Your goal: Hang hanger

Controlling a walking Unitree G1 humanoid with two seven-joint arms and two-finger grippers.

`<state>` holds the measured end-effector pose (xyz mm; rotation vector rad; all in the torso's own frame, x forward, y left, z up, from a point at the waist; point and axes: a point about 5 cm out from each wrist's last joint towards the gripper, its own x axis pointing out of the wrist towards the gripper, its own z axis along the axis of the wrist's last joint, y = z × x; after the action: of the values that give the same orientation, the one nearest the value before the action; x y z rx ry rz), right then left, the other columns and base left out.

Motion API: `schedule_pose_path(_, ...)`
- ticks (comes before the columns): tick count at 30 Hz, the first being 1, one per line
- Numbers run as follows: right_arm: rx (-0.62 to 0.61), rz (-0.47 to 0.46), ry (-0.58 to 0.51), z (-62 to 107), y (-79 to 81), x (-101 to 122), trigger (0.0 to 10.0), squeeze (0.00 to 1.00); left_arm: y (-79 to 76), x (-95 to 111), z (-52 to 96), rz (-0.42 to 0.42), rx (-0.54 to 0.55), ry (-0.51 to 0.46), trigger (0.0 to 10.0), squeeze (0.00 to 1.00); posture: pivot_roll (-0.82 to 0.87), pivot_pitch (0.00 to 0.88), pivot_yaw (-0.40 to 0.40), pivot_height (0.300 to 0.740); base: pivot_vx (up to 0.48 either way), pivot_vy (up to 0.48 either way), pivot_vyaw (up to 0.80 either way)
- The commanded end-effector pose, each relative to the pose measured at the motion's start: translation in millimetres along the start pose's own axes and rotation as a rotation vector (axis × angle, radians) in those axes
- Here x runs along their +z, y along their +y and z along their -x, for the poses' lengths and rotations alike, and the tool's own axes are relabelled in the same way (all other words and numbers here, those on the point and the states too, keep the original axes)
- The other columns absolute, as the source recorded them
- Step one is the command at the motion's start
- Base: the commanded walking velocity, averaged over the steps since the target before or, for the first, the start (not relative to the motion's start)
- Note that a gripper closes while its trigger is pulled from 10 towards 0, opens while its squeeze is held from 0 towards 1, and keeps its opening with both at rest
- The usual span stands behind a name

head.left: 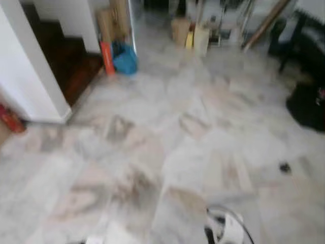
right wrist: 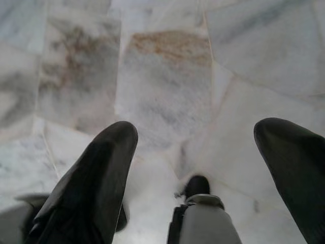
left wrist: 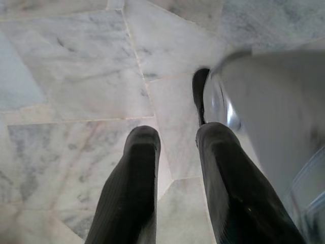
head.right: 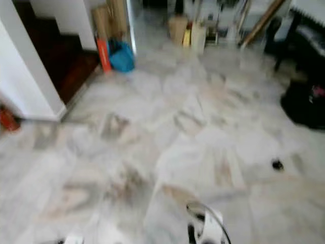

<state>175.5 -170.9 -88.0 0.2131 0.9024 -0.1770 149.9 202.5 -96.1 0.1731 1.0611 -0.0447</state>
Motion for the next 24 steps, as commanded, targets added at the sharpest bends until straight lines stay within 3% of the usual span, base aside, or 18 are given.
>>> schedule_pose_path(1,-0.001,-0.014,0.002,0.4,0.8,-2.0,10.0,0.00,-0.2,1.3,-0.3,-0.012,0.007,0.001,10.0,0.00,0.08,0.000,-0.032,0.740,-0.296,0.000,0.00)
schedule_pose_path(11,-0.005,-0.014,-0.007,-0.5,-1.4,2.5,10.0,0.00,-18.1,1.6,-1.6,0.004,-0.009,0.004,10.0,0.00,0.09,0.000,-0.046,0.740,-0.319,0.000,0.00)
schedule_pose_path(20,-0.002,-0.009,-0.011,-1.0,-1.8,4.9,10.0,0.00,-14.0,5.8,-2.2,0.011,-0.004,0.002,10.0,0.00,0.09,0.000,-0.050,0.740,-0.326,0.000,0.00)
schedule_pose_path(24,-0.002,-0.010,-0.013,-1.2,-1.8,5.8,10.0,0.00,-2.3,4.9,-1.3,0.018,0.003,0.001,10.0,0.00,0.08,0.000,-0.051,0.740,-0.336,0.000,0.00)
